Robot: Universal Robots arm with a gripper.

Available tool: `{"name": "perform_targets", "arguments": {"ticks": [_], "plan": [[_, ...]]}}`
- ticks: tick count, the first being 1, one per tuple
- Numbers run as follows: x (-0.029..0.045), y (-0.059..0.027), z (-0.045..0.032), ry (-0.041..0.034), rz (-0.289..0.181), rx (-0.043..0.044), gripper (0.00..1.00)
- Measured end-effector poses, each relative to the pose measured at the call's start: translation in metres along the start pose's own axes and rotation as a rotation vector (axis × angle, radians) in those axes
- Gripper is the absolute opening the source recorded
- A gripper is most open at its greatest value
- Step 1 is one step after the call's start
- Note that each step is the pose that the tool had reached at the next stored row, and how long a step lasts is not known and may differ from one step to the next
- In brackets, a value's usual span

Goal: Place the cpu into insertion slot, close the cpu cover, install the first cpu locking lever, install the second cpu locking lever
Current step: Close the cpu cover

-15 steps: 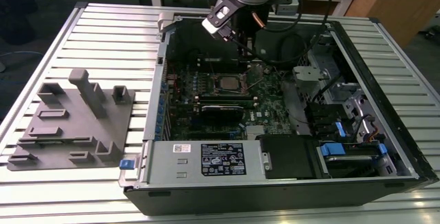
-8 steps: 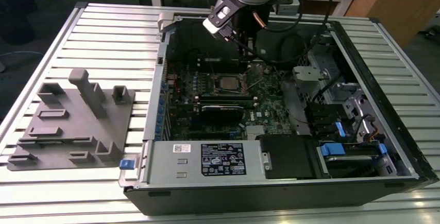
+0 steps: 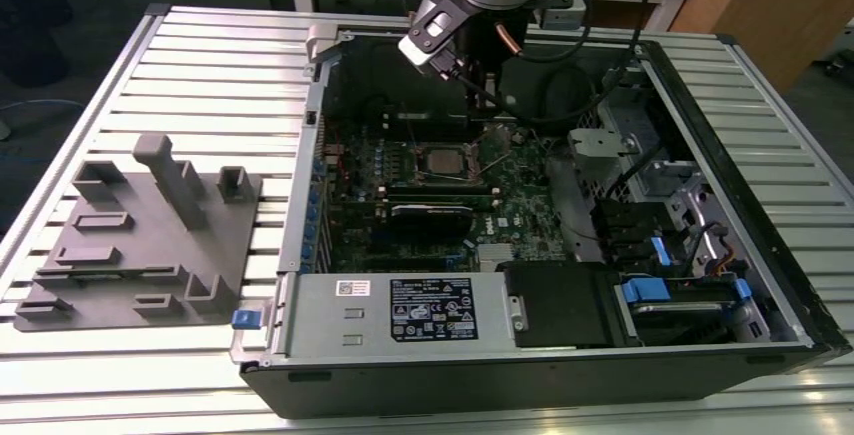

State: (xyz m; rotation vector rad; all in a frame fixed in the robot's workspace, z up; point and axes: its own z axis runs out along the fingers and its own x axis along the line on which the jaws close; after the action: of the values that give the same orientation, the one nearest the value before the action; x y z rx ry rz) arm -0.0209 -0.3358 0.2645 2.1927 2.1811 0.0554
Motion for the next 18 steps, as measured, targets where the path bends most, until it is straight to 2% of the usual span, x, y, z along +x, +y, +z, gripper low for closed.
{"name": "perform_targets", "arguments": {"ticks": [6,13,18], "plan": [[0.0001,0.0,0.0004,0.0,0.0,-0.0001,0.11],[0.0,-0.0017,0.0059,0.0,0.0,-0.0007,0.11],[0.0001,-0.0007,0.0062,0.0,0.0,-0.0007,0.11]]}}
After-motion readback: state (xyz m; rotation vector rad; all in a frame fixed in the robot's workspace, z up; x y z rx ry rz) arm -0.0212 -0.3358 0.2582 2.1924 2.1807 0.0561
